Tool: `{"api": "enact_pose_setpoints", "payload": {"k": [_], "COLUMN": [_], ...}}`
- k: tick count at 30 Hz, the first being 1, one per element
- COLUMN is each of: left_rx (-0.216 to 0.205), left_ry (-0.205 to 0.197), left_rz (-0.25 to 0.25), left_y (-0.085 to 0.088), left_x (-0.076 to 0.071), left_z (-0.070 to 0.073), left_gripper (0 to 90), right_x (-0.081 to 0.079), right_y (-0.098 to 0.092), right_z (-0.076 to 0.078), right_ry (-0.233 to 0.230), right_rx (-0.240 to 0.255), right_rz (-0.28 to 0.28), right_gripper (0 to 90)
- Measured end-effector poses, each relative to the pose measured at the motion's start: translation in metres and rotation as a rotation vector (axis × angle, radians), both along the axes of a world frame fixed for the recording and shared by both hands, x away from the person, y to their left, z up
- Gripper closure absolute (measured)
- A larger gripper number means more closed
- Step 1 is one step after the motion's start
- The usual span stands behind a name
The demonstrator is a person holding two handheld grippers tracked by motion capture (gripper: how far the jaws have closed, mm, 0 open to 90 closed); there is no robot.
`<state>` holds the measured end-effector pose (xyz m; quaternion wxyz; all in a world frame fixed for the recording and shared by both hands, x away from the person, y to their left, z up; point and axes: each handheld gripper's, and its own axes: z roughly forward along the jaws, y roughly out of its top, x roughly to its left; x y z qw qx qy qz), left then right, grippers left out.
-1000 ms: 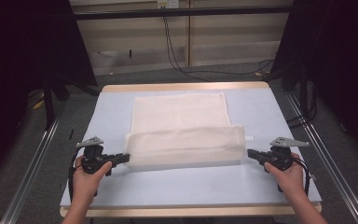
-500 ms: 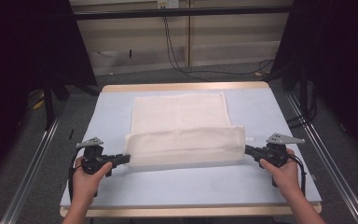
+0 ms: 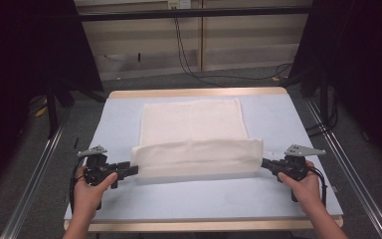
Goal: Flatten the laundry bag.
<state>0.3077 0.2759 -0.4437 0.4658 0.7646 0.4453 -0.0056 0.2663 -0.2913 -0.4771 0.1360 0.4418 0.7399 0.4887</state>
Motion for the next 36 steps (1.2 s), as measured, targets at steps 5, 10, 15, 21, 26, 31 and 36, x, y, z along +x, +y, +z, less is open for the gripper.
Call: {"api": "enact_pose_setpoints", "payload": {"k": [5, 10, 15, 21, 26, 31, 36], "left_rx": [-0.015, 0.000, 0.020, 0.021, 0.033, 0.044, 0.048], "left_ry": [0.007, 0.002, 0.011, 0.026, 0.032, 0.034, 0.038], "left_rz": [0.003, 0.023, 0.041, 0.077, 0.076, 0.080, 0.082], "left_y": [0.007, 0.012, 0.019, 0.027, 0.026, 0.024, 0.025], "left_x": [0.002, 0.003, 0.003, 0.004, 0.005, 0.007, 0.007], "left_z": [0.002, 0.006, 0.006, 0.002, 0.001, -0.002, -0.003], "left_gripper": [36.6, 32.7, 30.3, 28.2, 28.2, 28.2, 28.0], "right_x": [-0.001, -0.002, -0.003, -0.003, -0.003, -0.003, -0.004], "right_y": [0.000, -0.001, -0.001, -0.001, -0.002, -0.002, -0.002], "right_z": [-0.001, -0.002, -0.004, -0.004, -0.004, -0.003, -0.004], "right_ry": [0.017, 0.022, 0.037, 0.040, 0.049, 0.045, 0.052], "right_rx": [-0.010, -0.025, -0.045, -0.053, -0.048, -0.054, -0.068], "right_rz": [0.016, 0.033, 0.043, 0.054, 0.034, 0.042, 0.060], "right_gripper": [90.0, 90.0, 89.7, 89.6, 84.7, 82.1, 81.5]}}
